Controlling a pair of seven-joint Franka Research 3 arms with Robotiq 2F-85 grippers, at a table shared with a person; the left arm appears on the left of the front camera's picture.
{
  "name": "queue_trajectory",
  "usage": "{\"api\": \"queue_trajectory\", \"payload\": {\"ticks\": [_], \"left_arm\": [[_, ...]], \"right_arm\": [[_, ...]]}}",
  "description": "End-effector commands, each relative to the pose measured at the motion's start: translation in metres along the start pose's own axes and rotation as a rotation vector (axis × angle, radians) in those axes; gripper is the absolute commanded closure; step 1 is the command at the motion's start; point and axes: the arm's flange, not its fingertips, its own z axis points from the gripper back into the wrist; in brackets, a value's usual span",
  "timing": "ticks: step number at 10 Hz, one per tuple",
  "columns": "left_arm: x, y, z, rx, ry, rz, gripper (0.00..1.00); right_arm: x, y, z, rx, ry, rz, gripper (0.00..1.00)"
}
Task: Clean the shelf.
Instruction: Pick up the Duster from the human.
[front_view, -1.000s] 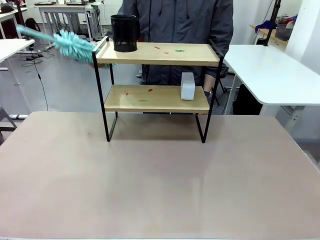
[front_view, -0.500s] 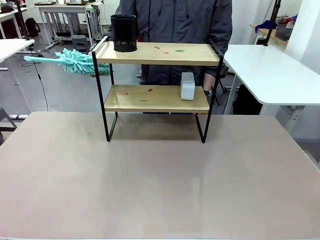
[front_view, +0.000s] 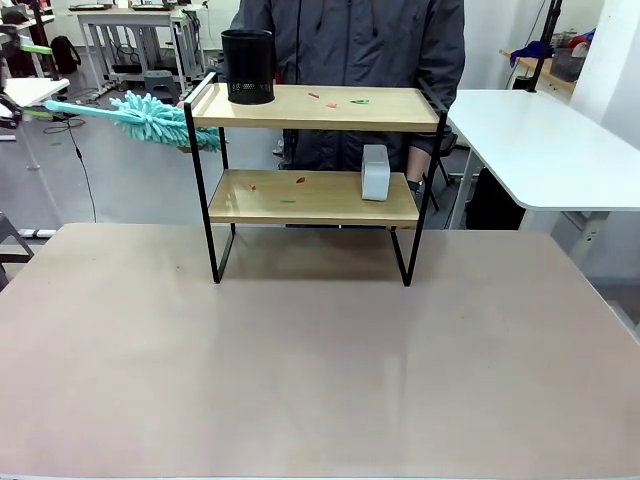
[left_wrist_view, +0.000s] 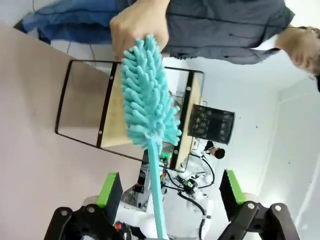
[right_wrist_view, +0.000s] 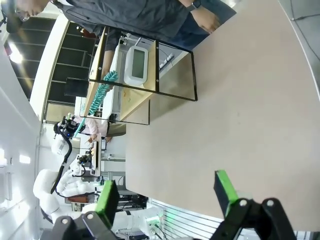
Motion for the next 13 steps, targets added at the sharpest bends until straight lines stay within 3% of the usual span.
{"api": "queue_trajectory", "payload": {"ticks": [1, 5, 8, 9, 10, 11, 12, 13], "left_arm": [[-0.004, -0.002, -0.015, 0.027, 0.078, 0.043, 0.0], [-0.025, 0.016, -0.054, 0.044, 0.182, 0.042, 0.0], [-0.032, 0.017, -0.059, 0.035, 0.192, 0.031, 0.0], [-0.032, 0.019, -0.06, 0.039, 0.186, 0.001, 0.56], [-0.034, 0.018, -0.061, 0.027, 0.186, 0.005, 0.58], [-0.034, 0.017, -0.062, 0.02, 0.187, -0.004, 1.0], [-0.035, 0.018, -0.063, 0.013, 0.186, -0.006, 0.64], [-0.036, 0.018, -0.064, 0.015, 0.185, -0.008, 1.0]], "right_arm": [[0.003, 0.001, 0.001, 0.016, -0.006, 0.027, 0.0], [0.003, 0.001, 0.001, 0.016, -0.006, 0.027, 0.0], [0.003, 0.001, 0.001, 0.016, -0.006, 0.027, 0.0], [0.003, 0.001, 0.001, 0.016, -0.006, 0.027, 0.0], [0.003, 0.001, 0.001, 0.016, -0.006, 0.027, 0.0], [0.003, 0.001, 0.001, 0.016, -0.006, 0.027, 0.0], [0.003, 0.001, 0.001, 0.016, -0.006, 0.027, 0.0], [0.003, 0.001, 0.001, 0.016, -0.006, 0.027, 0.0]]}}
